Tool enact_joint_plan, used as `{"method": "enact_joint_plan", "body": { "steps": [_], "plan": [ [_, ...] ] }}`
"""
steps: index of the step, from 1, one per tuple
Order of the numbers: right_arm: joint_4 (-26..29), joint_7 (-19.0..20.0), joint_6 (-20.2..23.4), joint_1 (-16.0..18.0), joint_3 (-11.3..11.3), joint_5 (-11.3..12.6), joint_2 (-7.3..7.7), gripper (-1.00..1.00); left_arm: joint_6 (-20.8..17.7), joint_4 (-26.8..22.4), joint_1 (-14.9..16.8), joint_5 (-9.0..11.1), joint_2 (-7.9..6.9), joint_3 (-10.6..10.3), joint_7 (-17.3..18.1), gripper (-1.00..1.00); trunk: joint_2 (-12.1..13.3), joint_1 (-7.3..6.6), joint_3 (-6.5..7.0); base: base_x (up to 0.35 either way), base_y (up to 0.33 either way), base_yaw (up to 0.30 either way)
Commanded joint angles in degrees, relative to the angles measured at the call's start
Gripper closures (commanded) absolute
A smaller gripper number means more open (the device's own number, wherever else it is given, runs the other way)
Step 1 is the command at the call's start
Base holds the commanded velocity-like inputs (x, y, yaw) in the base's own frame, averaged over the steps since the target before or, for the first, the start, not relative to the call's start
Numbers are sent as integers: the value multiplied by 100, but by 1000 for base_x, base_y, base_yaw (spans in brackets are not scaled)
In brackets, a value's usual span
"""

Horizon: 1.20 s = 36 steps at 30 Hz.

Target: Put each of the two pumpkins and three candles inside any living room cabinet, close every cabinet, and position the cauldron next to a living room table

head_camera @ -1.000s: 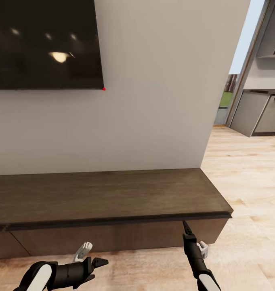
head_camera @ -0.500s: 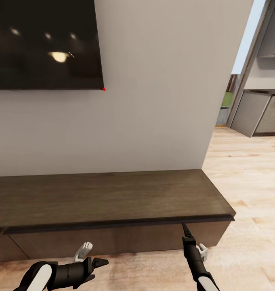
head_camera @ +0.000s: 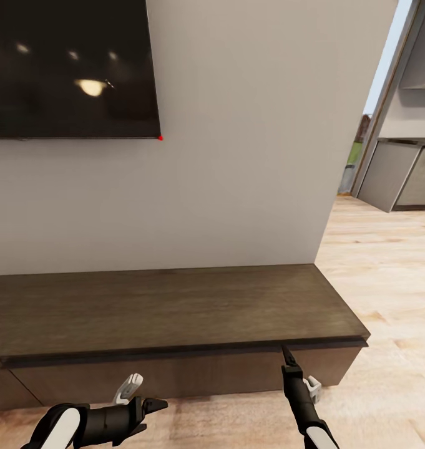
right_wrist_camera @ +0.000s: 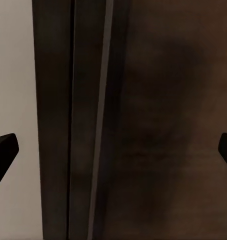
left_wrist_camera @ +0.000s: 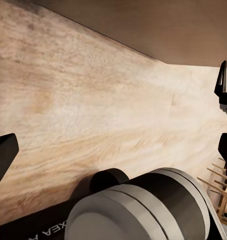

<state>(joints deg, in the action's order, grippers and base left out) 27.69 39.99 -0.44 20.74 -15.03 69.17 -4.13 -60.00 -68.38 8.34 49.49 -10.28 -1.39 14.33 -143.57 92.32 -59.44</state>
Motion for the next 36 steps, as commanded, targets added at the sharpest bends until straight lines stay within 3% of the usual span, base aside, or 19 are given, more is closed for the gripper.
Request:
{"method": "enact_joint_plan", "body": {
  "steps": [1, 36],
  "plan": [
    [0, 0, 0, 0, 0, 0, 0, -100, 0, 0, -1, 2, 0, -1, 0, -100, 0, 0, 0, 3, 1, 0],
    [0, -9, -8, 9, 0, -9, -4, -100, 0, 0, -2, 0, 0, -2, -1, -100, 0, 0, 0, 25, 12, 0]
  ]
}}
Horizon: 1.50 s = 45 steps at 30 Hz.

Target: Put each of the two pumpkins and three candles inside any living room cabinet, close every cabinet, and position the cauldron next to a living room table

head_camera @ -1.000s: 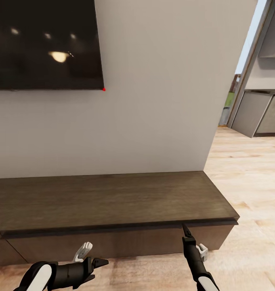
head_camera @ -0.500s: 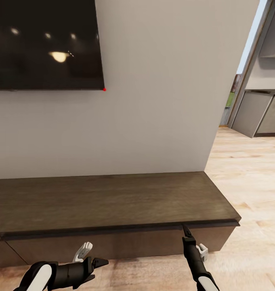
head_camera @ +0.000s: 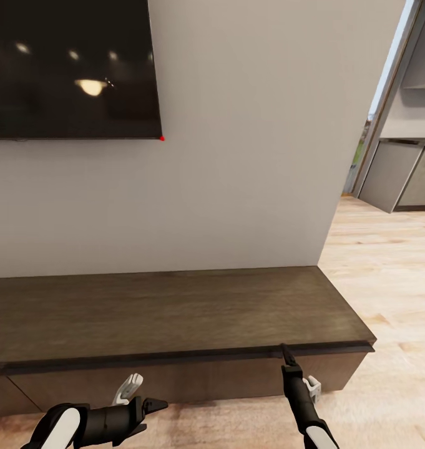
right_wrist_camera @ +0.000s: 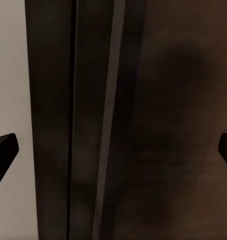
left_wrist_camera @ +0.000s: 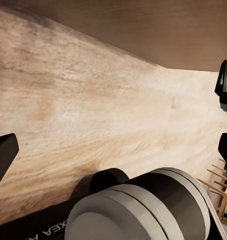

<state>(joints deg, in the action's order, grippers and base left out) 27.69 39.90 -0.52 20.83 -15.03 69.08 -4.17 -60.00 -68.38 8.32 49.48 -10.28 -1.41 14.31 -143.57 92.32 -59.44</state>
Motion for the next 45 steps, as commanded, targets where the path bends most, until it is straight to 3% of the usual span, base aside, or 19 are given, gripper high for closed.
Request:
{"method": "enact_joint_plan", "body": {
  "steps": [1, 2, 45],
  "plan": [
    [0, 0, 5, 0, 0, 3, 1, -100, 0, 0, 1, 0, 0, 0, 0, -100, 0, 0, 0, 0, 0, 0],
    [0, 0, 11, 0, 0, 6, 3, 100, 0, 0, 2, 0, 0, 0, 1, -100, 0, 0, 0, 0, 0, 0],
    [0, -9, 17, 0, 0, 2, 4, 100, 0, 0, 1, 0, 0, 0, 0, -100, 0, 0, 0, -9, 0, 0]
  ]
}}
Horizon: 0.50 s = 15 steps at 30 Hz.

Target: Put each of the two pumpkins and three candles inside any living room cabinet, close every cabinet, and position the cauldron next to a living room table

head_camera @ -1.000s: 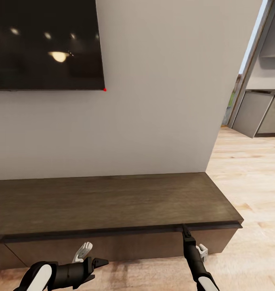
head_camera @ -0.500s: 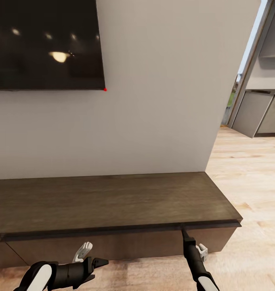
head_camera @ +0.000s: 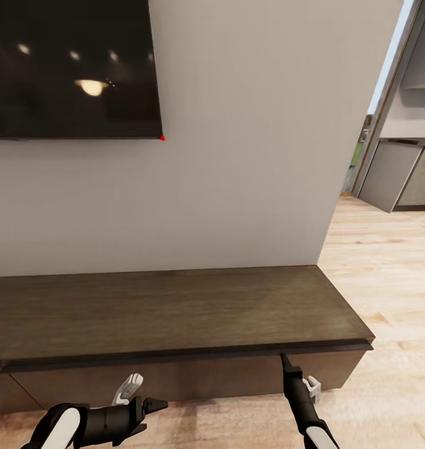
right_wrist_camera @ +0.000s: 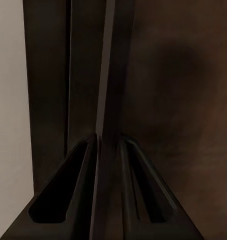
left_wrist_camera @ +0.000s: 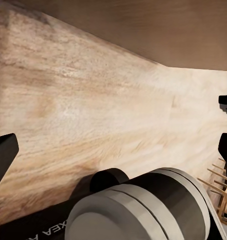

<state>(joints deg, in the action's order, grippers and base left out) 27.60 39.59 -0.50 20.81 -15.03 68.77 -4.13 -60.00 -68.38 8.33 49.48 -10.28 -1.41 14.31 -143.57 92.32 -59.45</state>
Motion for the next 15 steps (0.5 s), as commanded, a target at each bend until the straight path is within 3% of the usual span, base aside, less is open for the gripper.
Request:
{"method": "enact_joint_plan", "body": {
  "steps": [1, 8, 15],
  "plan": [
    [9, 23, 15, 2, 0, 34, -1, 100, 0, 0, -2, 0, 0, 0, 1, -100, 0, 0, 1, 0, 0, 0],
    [9, 23, 8, 2, 0, 31, -3, 100, 0, 0, -2, 0, 0, 0, -1, -100, 0, 0, 1, -21, 0, 0],
    [8, 23, 6, 2, 0, 31, -4, 100, 0, 0, -1, 0, 0, 0, -2, -100, 0, 0, 1, -213, 0, 0]
  ]
}}
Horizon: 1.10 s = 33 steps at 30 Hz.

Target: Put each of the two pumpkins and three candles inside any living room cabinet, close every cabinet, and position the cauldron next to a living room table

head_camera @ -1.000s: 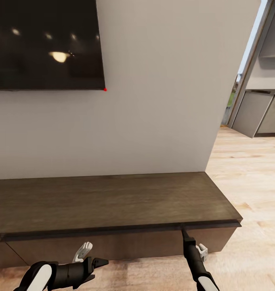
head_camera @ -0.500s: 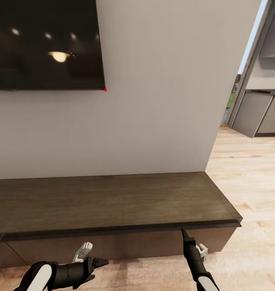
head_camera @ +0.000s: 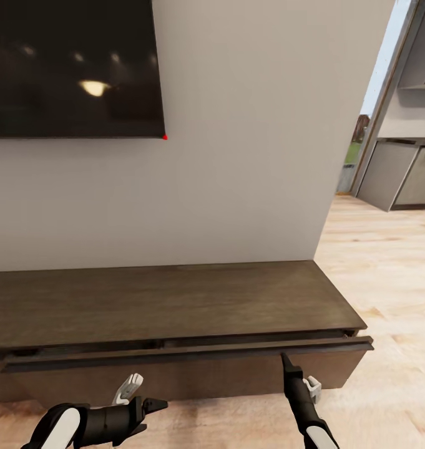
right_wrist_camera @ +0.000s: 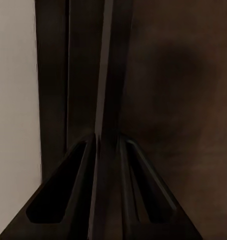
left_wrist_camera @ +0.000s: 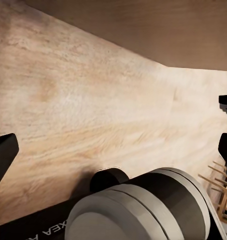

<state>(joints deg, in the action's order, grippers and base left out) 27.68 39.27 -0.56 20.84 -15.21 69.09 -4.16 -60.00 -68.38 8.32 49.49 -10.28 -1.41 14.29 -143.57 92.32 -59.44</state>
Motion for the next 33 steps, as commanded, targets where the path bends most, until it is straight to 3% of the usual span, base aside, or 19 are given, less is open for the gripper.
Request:
{"method": "enact_joint_plan", "body": {
  "steps": [1, 33],
  "plan": [
    [1, 54, 12, -1, 18, -1, 0, 100, 0, 0, -1, 0, 0, 0, 1, -100, 0, 0, 0, -263, 0, 0],
    [1, 55, 12, -1, 18, 7, -4, 100, 0, 0, 0, 0, 3, -2, 3, -100, 0, 0, 0, -203, 0, 0]
  ]
}}
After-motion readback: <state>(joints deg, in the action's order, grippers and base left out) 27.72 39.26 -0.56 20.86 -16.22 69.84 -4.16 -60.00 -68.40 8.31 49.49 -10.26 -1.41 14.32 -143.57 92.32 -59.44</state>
